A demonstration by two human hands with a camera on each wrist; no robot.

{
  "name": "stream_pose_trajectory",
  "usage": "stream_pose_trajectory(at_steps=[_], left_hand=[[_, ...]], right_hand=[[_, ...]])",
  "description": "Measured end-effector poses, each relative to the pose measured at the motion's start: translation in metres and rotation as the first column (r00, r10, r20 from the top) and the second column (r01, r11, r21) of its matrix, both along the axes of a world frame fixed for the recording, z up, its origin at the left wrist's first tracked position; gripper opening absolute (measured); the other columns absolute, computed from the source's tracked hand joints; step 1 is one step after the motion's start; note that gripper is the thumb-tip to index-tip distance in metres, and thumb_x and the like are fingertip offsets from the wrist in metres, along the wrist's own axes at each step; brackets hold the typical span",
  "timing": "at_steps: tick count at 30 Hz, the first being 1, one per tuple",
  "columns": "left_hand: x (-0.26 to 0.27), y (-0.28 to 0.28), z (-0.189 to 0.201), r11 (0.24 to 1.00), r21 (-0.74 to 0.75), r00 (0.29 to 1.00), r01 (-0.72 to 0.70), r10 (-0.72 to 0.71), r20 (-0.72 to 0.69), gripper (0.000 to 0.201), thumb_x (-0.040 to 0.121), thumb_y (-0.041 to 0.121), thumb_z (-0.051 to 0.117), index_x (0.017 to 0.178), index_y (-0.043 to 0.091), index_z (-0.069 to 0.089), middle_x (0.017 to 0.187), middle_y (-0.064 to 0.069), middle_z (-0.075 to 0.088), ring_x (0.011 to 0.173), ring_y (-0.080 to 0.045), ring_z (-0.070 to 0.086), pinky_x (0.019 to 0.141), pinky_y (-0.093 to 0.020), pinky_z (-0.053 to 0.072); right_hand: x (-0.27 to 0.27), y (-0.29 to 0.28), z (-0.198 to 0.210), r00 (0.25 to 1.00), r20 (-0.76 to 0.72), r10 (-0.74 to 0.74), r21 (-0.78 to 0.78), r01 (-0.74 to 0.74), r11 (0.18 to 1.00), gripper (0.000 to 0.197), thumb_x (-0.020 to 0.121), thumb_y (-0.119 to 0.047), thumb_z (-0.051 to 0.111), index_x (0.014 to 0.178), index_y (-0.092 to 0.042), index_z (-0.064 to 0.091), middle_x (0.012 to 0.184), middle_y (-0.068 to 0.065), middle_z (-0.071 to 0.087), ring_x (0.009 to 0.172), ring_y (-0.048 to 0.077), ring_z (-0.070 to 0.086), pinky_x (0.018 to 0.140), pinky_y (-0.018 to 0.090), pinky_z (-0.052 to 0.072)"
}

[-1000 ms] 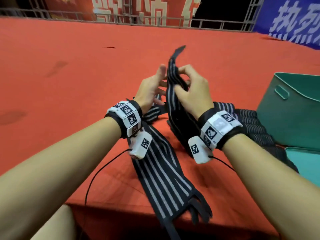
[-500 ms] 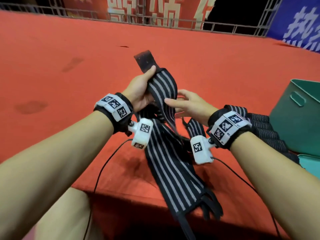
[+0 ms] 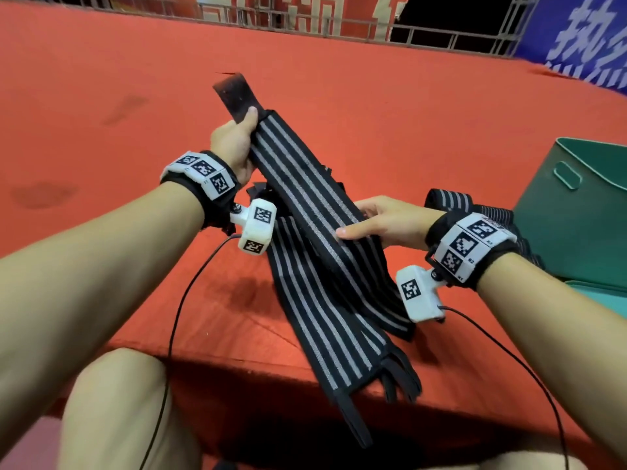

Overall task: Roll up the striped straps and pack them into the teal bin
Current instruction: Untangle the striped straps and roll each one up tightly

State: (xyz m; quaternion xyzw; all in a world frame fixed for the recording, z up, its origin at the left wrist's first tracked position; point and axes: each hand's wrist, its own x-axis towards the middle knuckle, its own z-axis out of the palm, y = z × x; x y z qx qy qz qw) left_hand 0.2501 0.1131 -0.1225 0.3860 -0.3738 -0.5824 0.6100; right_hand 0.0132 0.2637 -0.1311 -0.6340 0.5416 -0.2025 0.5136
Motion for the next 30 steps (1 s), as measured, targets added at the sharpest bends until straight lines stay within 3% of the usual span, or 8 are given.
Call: stream_pose_trajectory(at_steps=[4,6,9,12,18,24,27,30], left_hand=[[0.009,-0.003,-0.006,0.996,0.001,0.996,-0.087,0.087,0.009,0.023,0.101,0.025,0.064,0.107,0.004,0.068,0.115,-0.016,0.074,0.097,-0.027,0.075,0.085,-0.041,0.062],[0.012,-0.004,-0.008,0.993,-0.005,0.992,-0.118,0.118,0.031,0.019,0.101,0.024,0.064,0.102,0.005,0.068,0.108,-0.013,0.074,0.092,-0.025,0.076,0.083,-0.039,0.063],[0.017,-0.008,-0.012,0.988,-0.003,0.980,-0.157,0.156,0.123,0.019,0.100,0.027,0.065,0.094,0.010,0.069,0.100,-0.009,0.073,0.092,-0.026,0.075,0.082,-0.040,0.063],[0.020,-0.013,-0.018,0.985,0.030,0.963,-0.173,0.162,0.213,0.020,0.099,0.030,0.063,0.090,0.013,0.067,0.098,-0.008,0.072,0.098,-0.029,0.074,0.087,-0.043,0.062],[0.018,-0.007,-0.041,0.973,0.209,0.951,-0.096,0.028,0.307,0.016,0.104,0.020,0.051,0.105,0.006,0.059,0.099,-0.010,0.067,0.090,-0.027,0.069,0.080,-0.045,0.060],[0.015,-0.005,-0.059,0.964,0.266,0.896,-0.001,-0.117,0.428,0.010,0.101,0.008,0.052,0.096,0.010,0.061,0.085,-0.006,0.063,0.085,-0.025,0.064,0.082,-0.044,0.057],[0.015,-0.007,-0.065,0.972,0.233,0.889,-0.012,-0.097,0.448,0.007,0.100,0.009,0.055,0.102,0.014,0.060,0.089,-0.007,0.063,0.082,-0.025,0.063,0.075,-0.040,0.054],[0.014,-0.011,-0.070,0.978,0.209,0.920,-0.025,-0.059,0.387,0.006,0.100,0.018,0.058,0.105,0.018,0.061,0.095,-0.003,0.068,0.083,-0.021,0.066,0.079,-0.040,0.056]], right_hand=[[-0.002,0.006,-0.004,0.994,-0.108,0.021,0.051,-0.015,0.999,0.027,0.097,-0.010,0.068,0.122,-0.018,0.070,0.116,0.005,0.076,0.098,0.021,0.075,0.073,0.032,0.062],[0.000,0.010,-0.004,0.994,-0.109,0.002,0.062,0.004,0.998,0.023,0.100,-0.007,0.063,0.120,-0.017,0.070,0.113,0.005,0.076,0.092,0.018,0.076,0.066,0.030,0.061],[0.010,0.019,0.005,0.998,0.054,0.021,0.099,-0.026,0.995,0.029,0.101,-0.002,0.058,0.129,-0.008,0.065,0.126,0.012,0.072,0.110,0.026,0.072,0.092,0.042,0.060],[0.021,0.027,0.018,0.976,0.215,0.038,0.134,-0.069,0.989,0.031,0.103,-0.005,0.054,0.133,-0.004,0.061,0.134,0.014,0.067,0.114,0.023,0.068,0.104,0.039,0.053],[0.026,0.023,0.004,0.984,0.179,0.001,0.240,-0.045,0.970,0.032,0.105,-0.009,0.050,0.136,-0.002,0.058,0.133,0.014,0.067,0.114,0.023,0.067,0.106,0.045,0.052],[0.015,0.018,-0.025,0.996,0.058,-0.065,0.308,0.044,0.950,0.021,0.100,-0.008,0.062,0.120,-0.014,0.059,0.107,0.005,0.076,0.084,0.023,0.066,0.082,0.036,0.055],[0.009,0.019,-0.030,1.000,0.024,-0.018,0.318,0.010,0.948,0.042,0.098,-0.011,0.067,0.136,-0.013,0.050,0.113,0.011,0.077,0.088,0.028,0.073,0.081,0.039,0.062],[0.008,0.024,-0.032,0.995,0.056,0.084,0.376,-0.099,0.921,0.053,0.093,-0.012,0.071,0.141,-0.017,0.048,0.124,0.013,0.073,0.110,0.038,0.071,0.091,0.049,0.060]])
